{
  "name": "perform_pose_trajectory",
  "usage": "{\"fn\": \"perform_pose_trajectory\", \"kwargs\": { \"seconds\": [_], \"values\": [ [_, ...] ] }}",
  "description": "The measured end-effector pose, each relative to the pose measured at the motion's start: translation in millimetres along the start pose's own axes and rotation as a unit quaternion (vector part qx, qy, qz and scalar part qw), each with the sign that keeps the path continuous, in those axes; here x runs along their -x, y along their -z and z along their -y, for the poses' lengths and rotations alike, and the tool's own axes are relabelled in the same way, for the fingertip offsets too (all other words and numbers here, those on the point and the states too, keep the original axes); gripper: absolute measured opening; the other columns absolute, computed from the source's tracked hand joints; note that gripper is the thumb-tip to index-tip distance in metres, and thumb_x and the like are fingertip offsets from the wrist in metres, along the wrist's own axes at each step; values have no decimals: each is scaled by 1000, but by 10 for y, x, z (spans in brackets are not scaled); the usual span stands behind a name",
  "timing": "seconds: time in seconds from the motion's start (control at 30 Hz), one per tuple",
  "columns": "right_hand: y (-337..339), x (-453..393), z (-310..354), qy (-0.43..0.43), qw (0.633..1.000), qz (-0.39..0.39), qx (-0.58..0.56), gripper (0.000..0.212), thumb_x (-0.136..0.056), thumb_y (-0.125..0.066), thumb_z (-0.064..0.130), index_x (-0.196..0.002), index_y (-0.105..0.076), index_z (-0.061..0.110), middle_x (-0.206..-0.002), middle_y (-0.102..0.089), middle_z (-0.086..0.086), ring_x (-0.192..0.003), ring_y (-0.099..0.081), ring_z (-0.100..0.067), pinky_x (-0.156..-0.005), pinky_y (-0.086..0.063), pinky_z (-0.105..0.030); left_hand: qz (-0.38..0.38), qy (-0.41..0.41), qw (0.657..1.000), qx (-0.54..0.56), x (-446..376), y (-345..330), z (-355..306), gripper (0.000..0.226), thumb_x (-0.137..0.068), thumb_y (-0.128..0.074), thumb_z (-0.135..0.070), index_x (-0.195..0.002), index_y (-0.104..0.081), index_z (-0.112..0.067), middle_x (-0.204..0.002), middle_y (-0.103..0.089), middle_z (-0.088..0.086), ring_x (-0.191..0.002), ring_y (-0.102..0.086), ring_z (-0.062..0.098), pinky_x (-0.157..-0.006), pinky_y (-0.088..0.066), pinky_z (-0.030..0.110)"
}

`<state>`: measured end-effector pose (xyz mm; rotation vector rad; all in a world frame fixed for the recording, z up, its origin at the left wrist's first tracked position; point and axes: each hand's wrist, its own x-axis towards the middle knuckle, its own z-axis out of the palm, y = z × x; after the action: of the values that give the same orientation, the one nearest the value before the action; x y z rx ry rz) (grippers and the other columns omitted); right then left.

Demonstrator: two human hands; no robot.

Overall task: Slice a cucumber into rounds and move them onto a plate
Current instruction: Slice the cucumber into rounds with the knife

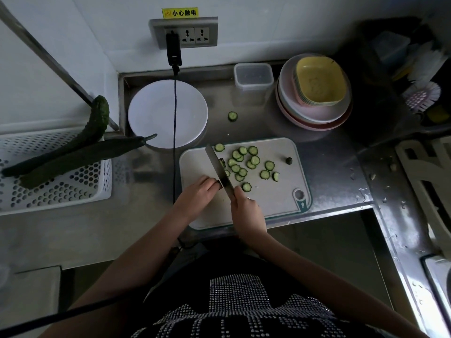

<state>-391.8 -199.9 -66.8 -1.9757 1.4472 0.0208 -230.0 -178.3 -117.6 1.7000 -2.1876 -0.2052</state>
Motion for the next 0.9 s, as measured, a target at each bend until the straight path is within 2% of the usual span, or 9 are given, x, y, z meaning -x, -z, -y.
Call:
{"fn": "perform_pose_trajectory", "kwargs": {
  "seconds": [0.17, 0.3, 0.37, 0.43, 0.5, 0.57, 0.77, 0.87, 0.9],
  "values": [
    [-37, 0, 9, 5, 1000, 4, 6, 13, -102, -33, 21, -90, -29, 19, -70, -53, -12, -67, -57, -37, -54, -38, -35, -5, 30, 999, 28, 13, -7, -15, 37, -56, -78, 13, -90, -68, 3, -89, -64, 13, -95, -46, 21, -57, -57, 36],
    [-46, 11, 24, 8, 1000, 0, 13, 11, -102, -33, 22, -99, -38, 12, -77, -61, -18, -71, -59, -39, -54, -37, -35, 2, 27, 999, 23, 9, -48, 30, 34, -62, -74, 11, -94, -67, 4, -91, -63, 14, -96, -46, 23, -59, -57, 39],
    [-59, 13, 29, 5, 1000, 5, 19, 12, -102, -33, 22, -101, -38, 11, -81, -63, -20, -73, -60, -39, -56, -37, -35, 0, 17, 1000, 18, 2, -52, 40, 23, -71, -62, 7, -94, -67, 4, -90, -63, 15, -96, -46, 23, -61, -57, 39],
    [-79, -2, 22, -7, 999, 23, 31, 8, -102, -34, 21, -100, -37, 13, -85, -64, -20, -78, -61, -39, -58, -40, -36, -8, 6, 1000, 12, -5, -35, 22, 24, -74, -50, 2, -90, -67, 4, -89, -64, 16, -95, -45, 23, -58, -57, 38],
    [-89, -20, 18, -22, 998, 46, 48, 7, -100, -35, 16, -94, -30, 17, -89, -63, -20, -82, -61, -39, -62, -42, -39, -9, 6, 1000, 9, 5, -16, -3, 23, -64, -64, 11, -86, -67, 5, -89, -64, 18, -96, -44, 24, -51, -56, 38],
    [-105, -33, 11, -25, 997, 53, 58, 14, -99, -35, 14, -91, -26, 20, -89, -63, -20, -83, -60, -39, -63, -43, -40, -5, 13, 1000, 14, 13, -5, -8, 35, -53, -75, 16, -85, -66, 6, -89, -64, 19, -96, -44, 24, -49, -55, 38],
    [-96, -50, -33, -30, 997, 51, 54, 15, -100, -35, 15, -90, -25, 21, -90, -63, -19, -83, -61, -39, -64, -45, -40, 9, -3, 1000, -2, 22, -1, -5, 42, -51, -77, 15, -88, -64, 3, -93, -60, 16, -93, -45, 23, -44, -53, 35],
    [-7, -38, -74, -33, 998, 24, 43, 5, -101, -33, 19, -98, -34, 15, -88, -63, -19, -80, -60, -39, -62, -43, -39, 18, -12, 1000, -10, 78, -59, 50, 41, -58, -73, 15, -95, -61, 1, -99, -53, 12, -94, -47, 25, -46, -53, 37],
    [21, -36, -84, -26, 999, 5, 42, 8, -102, -33, 20, -102, -37, 13, -85, -63, -18, -78, -61, -38, -61, -44, -40, 15, -11, 1000, -9, 89, -76, 66, 40, -60, -72, 15, -96, -61, 1, -100, -53, 12, -94, -47, 26, -48, -54, 38]
  ]
}}
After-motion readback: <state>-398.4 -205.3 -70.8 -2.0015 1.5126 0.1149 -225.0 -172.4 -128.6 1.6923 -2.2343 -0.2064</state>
